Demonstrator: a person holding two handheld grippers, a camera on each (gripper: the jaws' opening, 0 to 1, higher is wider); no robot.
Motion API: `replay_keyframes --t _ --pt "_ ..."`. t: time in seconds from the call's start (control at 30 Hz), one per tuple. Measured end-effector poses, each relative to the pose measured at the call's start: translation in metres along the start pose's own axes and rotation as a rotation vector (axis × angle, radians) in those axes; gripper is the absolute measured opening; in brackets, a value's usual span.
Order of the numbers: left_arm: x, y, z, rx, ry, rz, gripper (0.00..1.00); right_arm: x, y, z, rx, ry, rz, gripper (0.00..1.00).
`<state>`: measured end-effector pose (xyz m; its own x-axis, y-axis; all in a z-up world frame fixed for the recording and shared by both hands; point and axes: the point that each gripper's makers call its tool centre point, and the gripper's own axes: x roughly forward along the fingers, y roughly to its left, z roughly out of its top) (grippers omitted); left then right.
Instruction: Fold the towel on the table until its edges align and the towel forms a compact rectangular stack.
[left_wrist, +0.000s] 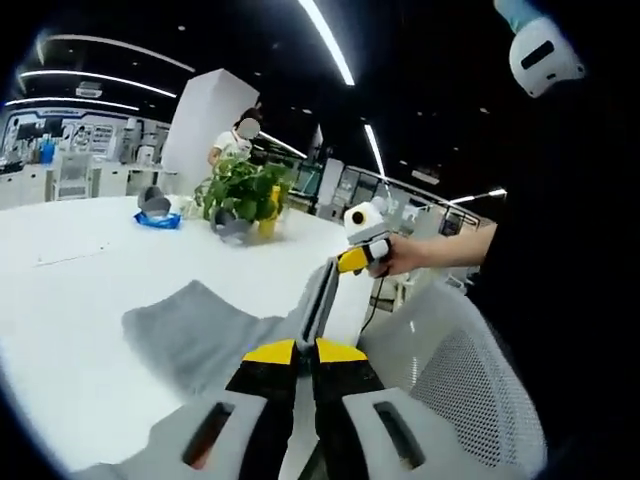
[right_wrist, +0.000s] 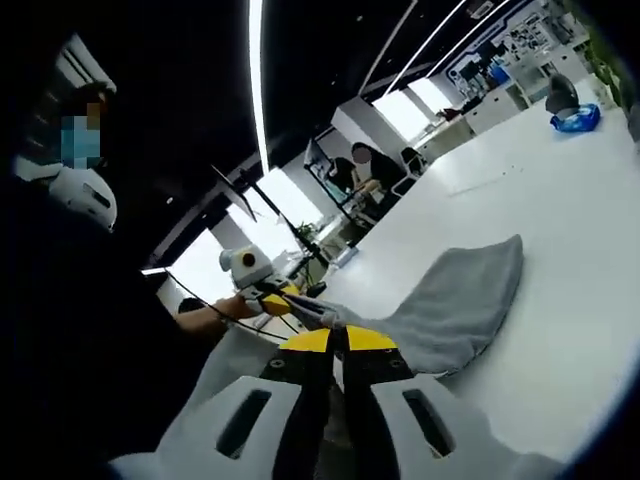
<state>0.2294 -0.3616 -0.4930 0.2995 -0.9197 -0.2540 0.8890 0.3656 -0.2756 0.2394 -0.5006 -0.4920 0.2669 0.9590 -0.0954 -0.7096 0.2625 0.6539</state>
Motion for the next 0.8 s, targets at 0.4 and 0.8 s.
replay_keyframes --t 0.4,0.8 --pt "-0.013 -0.024 0.034 0.054 -0.036 -0.029 0.05 -0.005 0.037 0.018 -0.053 -0.039 0.052 0.0" --pt "-0.023 -0.047 0.057 0.008 -0.083 -0.075 0.05 -0.009 0.063 0.027 -0.068 -0.052 0.097 0.0"
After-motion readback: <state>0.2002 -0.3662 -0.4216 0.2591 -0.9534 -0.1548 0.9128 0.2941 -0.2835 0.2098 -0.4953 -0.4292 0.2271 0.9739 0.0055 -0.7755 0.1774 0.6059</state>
